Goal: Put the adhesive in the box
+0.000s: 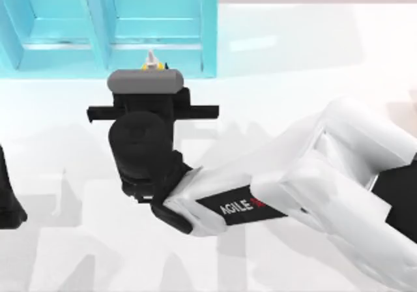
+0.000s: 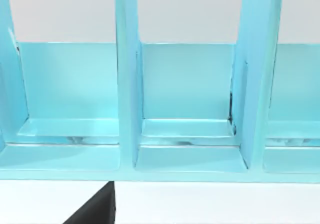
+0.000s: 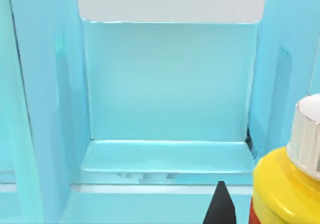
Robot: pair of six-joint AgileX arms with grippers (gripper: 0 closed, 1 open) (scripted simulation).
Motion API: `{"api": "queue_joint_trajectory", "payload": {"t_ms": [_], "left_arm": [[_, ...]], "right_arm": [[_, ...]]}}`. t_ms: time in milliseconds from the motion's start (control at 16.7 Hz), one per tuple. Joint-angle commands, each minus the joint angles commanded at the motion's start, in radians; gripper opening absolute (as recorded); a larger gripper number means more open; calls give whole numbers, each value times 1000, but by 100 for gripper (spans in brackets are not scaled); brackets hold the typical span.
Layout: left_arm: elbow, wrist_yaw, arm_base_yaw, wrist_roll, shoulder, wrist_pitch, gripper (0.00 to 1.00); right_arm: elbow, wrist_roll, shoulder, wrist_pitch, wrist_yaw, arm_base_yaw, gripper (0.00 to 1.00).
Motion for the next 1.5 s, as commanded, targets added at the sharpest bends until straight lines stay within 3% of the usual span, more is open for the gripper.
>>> {"api": "queue_joint_trajectory", "payload": {"t_ms": [300, 600, 900, 1500], "left_arm": [[0, 0, 0, 0, 0, 0, 100], [0, 0, 0, 0, 0, 0, 100], [0, 0, 0, 0, 0, 0, 100], [0, 0, 0, 0, 0, 0, 100]], "right_arm": [[-16, -2, -33, 27, -58, -39, 0], [-108, -15, -173, 125, -361, -241, 0], [-238, -34, -300, 232, -867, -591, 0], [-541, -66, -361, 343, -2080, -1474, 0]]}}
